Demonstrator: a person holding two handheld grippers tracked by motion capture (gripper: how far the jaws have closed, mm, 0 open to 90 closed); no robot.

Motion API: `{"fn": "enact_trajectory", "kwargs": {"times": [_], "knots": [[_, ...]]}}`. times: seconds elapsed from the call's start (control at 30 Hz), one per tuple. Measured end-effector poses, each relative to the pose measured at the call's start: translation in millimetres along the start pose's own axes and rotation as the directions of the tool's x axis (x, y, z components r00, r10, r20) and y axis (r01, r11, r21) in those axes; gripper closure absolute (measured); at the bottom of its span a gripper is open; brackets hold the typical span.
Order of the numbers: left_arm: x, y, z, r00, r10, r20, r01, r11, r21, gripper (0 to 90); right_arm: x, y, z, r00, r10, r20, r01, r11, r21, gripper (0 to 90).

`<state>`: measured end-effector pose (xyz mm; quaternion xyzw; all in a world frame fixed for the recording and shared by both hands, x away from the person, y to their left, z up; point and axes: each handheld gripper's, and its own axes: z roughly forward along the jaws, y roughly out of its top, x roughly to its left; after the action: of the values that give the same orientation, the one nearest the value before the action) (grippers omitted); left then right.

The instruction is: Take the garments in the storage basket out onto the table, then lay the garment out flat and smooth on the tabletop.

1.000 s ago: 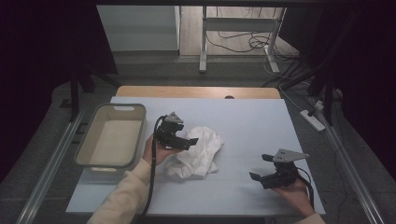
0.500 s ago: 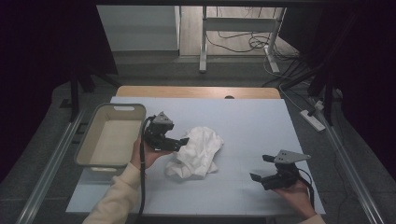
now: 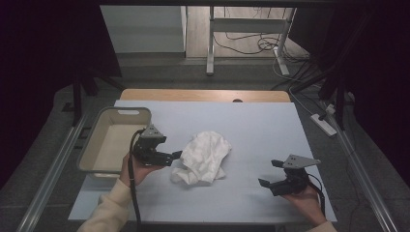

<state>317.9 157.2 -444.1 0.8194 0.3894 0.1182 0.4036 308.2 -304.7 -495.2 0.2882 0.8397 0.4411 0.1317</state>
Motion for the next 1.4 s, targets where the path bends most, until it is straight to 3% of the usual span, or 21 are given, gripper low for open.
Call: {"fn": "enact_trajectory", "kwargs": {"times": [0.5,0.83,1.4], "knots": [[2.7,-0.9,3.2,0.9996,-0.026,0.008,0.026,0.9996,-0.006,16.7,1.1,1.1,1.4,0.9999,-0.006,-0.014,0.006,1.000,-0.006,8.8],[1.4,-2.9,4.9,0.9997,-0.020,0.015,0.020,0.9998,0.002,16.7,4.3,5.0,2.4,0.9995,-0.001,-0.033,0.000,1.000,-0.025,8.8],[-2.6,-9.0,0.1,0.9994,-0.031,0.016,0.031,0.9995,0.004,16.7,8.1,13.1,14.0,0.9976,-0.035,-0.060,0.033,0.999,-0.027,11.4]]}}
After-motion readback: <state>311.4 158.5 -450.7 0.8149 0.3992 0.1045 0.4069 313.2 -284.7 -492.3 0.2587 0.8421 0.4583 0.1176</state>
